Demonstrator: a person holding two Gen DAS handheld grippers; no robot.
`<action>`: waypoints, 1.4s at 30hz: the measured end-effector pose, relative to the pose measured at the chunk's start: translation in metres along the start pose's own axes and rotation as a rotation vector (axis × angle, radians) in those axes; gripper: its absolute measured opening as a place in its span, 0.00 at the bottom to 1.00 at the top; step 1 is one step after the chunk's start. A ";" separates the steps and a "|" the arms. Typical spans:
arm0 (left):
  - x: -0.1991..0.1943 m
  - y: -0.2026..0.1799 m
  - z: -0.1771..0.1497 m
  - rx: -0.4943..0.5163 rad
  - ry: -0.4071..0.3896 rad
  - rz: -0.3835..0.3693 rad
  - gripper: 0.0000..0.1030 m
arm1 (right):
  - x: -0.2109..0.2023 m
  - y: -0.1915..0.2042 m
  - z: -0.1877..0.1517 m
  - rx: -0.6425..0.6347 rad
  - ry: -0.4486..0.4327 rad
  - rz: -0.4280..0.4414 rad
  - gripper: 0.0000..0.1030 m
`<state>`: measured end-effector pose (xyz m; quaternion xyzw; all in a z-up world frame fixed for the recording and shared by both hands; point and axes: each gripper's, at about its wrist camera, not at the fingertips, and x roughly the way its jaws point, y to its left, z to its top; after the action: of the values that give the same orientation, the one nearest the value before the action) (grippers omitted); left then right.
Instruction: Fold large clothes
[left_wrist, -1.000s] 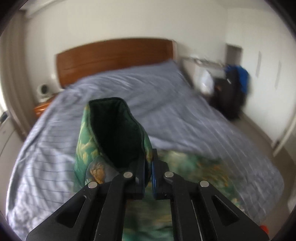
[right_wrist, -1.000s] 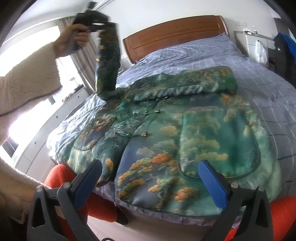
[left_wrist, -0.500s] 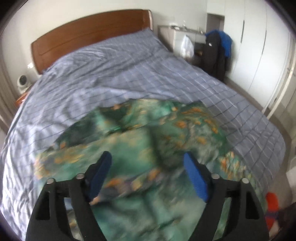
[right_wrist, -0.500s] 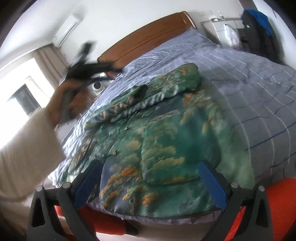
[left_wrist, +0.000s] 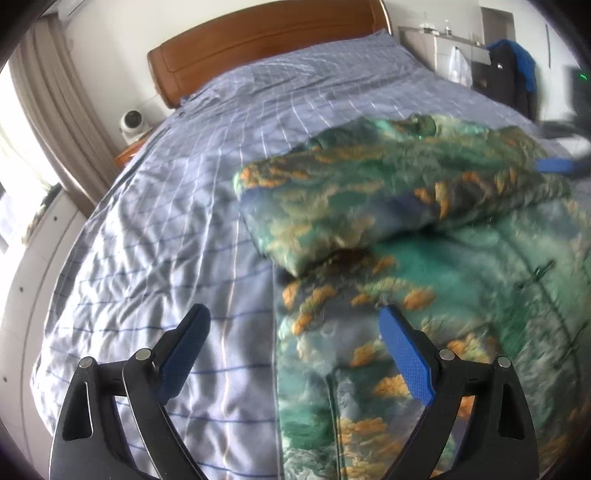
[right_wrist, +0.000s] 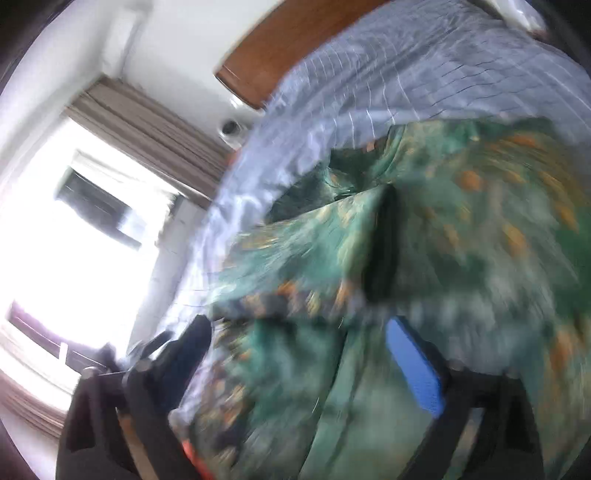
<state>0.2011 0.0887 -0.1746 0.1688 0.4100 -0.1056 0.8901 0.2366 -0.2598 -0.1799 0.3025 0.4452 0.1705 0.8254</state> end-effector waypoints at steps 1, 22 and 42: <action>0.005 0.000 -0.003 -0.003 0.003 -0.004 0.91 | 0.026 -0.004 0.012 0.026 0.045 -0.032 0.82; 0.113 0.054 0.024 -0.450 0.136 0.108 0.83 | 0.005 0.024 0.057 -0.063 -0.044 -0.097 0.10; -0.025 0.035 -0.026 -0.353 0.063 0.082 0.93 | -0.039 -0.014 -0.051 -0.063 -0.081 -0.182 0.87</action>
<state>0.1789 0.1317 -0.1638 0.0297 0.4426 0.0098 0.8962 0.1731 -0.2746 -0.1858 0.2415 0.4316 0.0963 0.8638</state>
